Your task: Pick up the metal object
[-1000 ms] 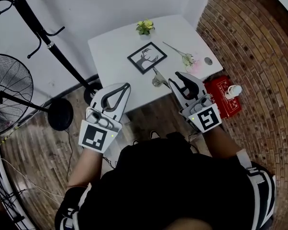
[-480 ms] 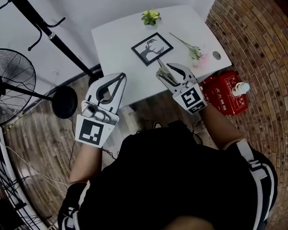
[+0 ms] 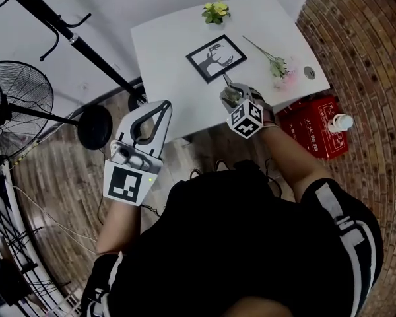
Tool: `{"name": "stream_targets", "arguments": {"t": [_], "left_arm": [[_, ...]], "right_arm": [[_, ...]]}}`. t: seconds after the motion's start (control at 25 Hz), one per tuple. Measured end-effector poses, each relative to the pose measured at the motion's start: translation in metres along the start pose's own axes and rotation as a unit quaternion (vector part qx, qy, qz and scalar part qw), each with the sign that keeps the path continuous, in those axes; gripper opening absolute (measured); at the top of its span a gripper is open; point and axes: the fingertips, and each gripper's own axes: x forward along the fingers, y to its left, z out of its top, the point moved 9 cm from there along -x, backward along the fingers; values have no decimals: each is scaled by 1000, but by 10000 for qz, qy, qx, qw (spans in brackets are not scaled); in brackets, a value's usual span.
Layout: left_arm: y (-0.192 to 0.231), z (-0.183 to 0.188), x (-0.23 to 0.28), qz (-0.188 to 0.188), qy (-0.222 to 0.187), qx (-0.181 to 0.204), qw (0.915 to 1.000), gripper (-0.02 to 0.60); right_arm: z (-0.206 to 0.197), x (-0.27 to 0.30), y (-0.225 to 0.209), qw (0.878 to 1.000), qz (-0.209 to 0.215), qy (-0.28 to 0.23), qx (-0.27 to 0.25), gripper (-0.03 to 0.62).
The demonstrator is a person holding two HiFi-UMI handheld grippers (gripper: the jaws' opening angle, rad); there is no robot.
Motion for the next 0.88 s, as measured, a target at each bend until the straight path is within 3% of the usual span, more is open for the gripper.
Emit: {"name": "stream_targets", "arguments": {"t": [0.32, 0.4, 0.88], "left_arm": [[-7, -4, 0, -7, 242, 67, 9997, 8], [-7, -3, 1, -19, 256, 76, 9996, 8], [-12, -3, 3, -100, 278, 110, 9995, 8]], "right_arm": [[-16, 32, 5, 9981, -89, 598, 81, 199], [-19, 34, 6, 9974, -191, 692, 86, 169], [-23, 28, -8, 9971, -342, 657, 174, 115]]}}
